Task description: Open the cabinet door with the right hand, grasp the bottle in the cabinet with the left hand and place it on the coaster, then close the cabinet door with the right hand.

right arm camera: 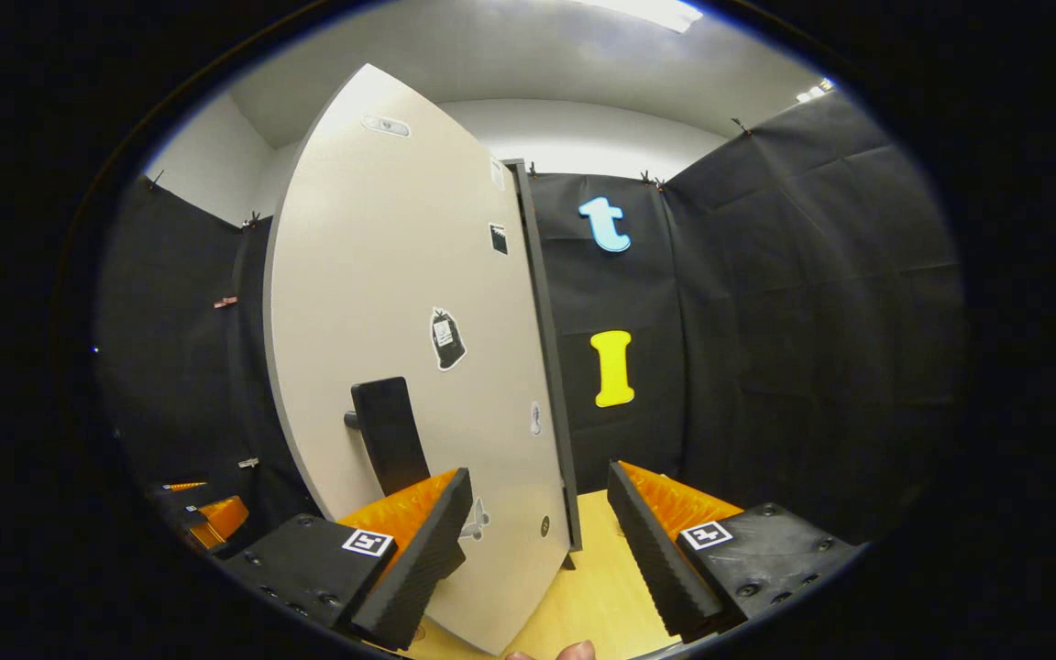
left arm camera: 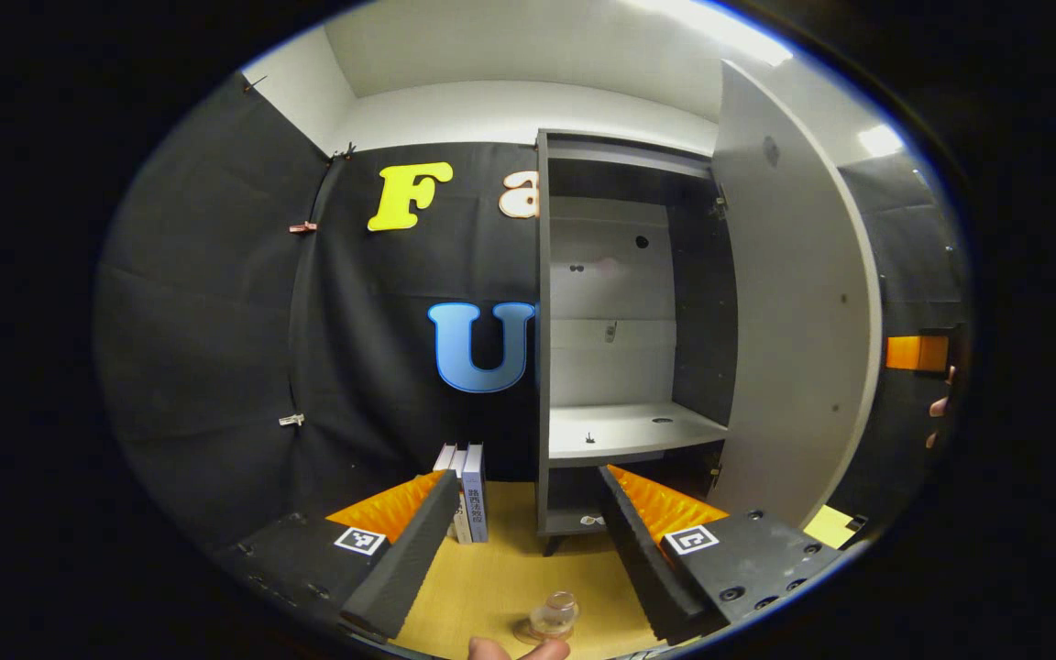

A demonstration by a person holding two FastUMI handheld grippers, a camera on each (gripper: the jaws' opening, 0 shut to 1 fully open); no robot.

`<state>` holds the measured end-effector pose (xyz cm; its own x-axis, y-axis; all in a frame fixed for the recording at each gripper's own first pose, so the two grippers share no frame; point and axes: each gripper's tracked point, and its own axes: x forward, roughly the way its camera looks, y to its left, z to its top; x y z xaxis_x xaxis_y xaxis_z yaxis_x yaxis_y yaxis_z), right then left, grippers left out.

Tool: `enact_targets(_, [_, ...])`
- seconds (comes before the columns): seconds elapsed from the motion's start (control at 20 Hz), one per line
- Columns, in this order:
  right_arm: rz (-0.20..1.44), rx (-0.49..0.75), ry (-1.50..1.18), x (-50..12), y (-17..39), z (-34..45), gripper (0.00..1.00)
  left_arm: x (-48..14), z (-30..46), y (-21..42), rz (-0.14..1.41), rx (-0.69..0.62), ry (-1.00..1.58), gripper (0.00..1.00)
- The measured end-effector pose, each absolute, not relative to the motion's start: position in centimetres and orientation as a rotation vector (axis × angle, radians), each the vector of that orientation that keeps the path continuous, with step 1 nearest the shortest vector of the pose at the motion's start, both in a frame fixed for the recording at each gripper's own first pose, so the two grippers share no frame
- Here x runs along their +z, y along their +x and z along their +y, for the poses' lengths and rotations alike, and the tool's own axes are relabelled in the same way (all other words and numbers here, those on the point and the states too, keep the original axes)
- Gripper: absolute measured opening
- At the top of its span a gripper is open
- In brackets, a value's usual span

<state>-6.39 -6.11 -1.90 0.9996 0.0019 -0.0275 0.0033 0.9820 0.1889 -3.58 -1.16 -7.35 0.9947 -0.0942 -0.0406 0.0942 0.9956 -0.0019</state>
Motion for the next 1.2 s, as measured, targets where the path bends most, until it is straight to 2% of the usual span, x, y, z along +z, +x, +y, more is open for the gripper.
enact_targets(0.25, [0.049, 0.118, 0.182, -2.6, -5.7, -1.0, 0.98, -6.8, -1.0, -4.0, 0.031, -0.086, 0.011, 0.92])
enact_targets(0.4, [0.082, 0.197, 0.161, -3.6, -6.4, 1.4, 0.98, -6.5, -0.8, -4.1, 0.029, -0.080, 0.013, 0.95])
enact_targets(0.65, [0.089, 0.157, 0.144, -4.1, -5.9, -1.1, 0.98, -6.4, -0.8, -4.0, 0.027, -0.077, 0.023, 0.92])
enact_targets(1.2, [0.080, 0.072, 0.072, -4.7, -6.5, -4.4, 0.98, -5.5, -1.9, -3.7, 0.015, -0.086, 0.031, 0.94])
